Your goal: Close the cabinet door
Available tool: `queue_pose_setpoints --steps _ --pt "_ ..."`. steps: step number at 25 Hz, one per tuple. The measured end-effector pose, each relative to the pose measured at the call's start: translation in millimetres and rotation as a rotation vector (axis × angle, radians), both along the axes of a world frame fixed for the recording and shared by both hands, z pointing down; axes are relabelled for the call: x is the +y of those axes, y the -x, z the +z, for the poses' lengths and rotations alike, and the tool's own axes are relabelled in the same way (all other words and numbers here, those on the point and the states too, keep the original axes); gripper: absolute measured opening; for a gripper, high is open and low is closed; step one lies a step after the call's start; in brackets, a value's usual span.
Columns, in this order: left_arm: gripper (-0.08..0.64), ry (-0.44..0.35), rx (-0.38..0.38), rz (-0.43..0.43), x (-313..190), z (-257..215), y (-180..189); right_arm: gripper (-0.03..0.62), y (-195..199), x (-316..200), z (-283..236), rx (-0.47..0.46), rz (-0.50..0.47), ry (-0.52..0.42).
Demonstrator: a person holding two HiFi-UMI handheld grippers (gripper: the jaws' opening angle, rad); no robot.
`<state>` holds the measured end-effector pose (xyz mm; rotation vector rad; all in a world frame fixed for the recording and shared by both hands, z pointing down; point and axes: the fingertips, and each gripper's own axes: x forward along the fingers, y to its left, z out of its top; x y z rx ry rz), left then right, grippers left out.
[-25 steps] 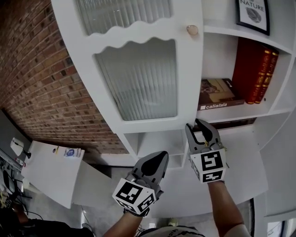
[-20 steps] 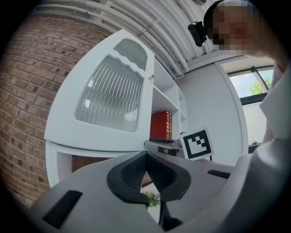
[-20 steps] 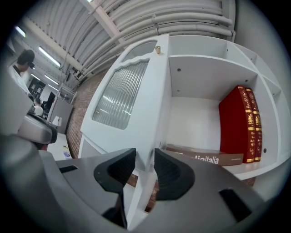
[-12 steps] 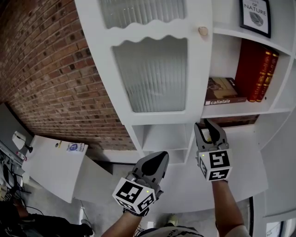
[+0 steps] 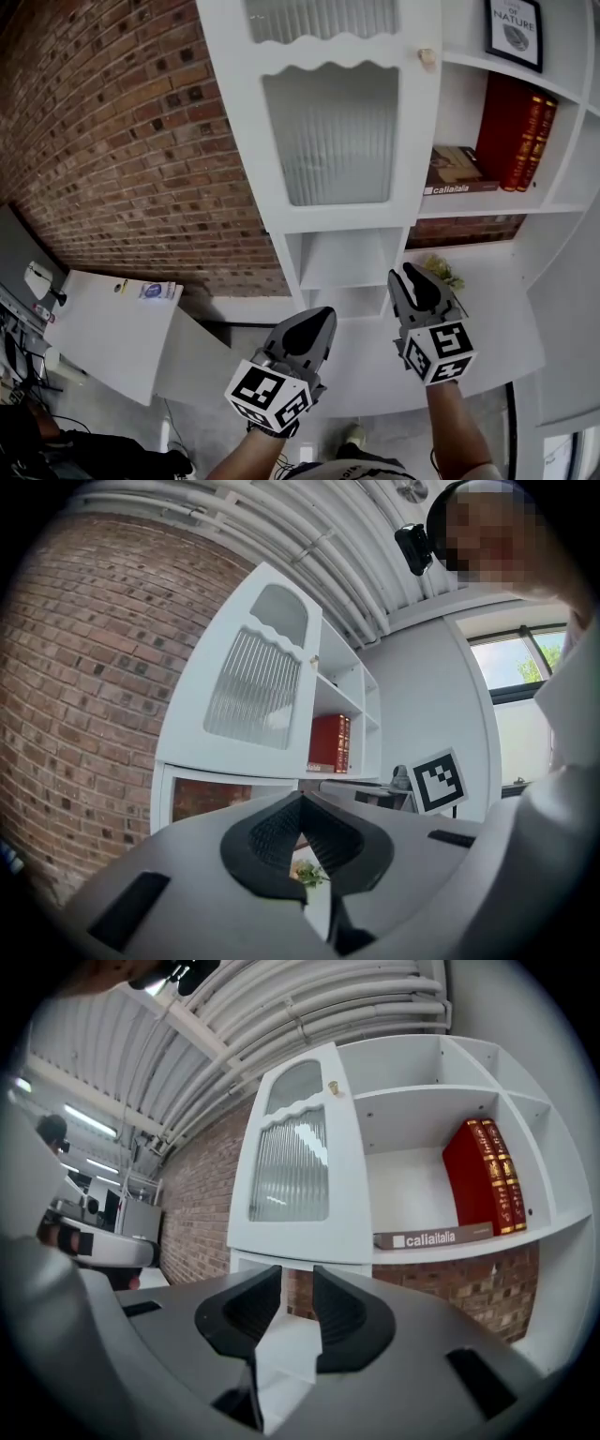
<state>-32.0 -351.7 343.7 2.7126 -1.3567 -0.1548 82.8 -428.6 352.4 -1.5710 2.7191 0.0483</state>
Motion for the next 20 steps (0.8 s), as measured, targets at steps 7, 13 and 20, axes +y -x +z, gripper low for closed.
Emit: queue_pose_setpoints --steps 7,13,20 --pt "0.011 0.001 0.010 0.032 45 4 22 0.066 28 62 5 -0.024 -0.002 0.009" --pt "0.011 0.001 0.026 0.046 90 2 50 0.038 65 127 0 -0.031 -0.019 -0.019" --pt "0.011 -0.006 0.031 0.069 145 2 74 0.038 106 198 2 -0.025 -0.051 -0.024"
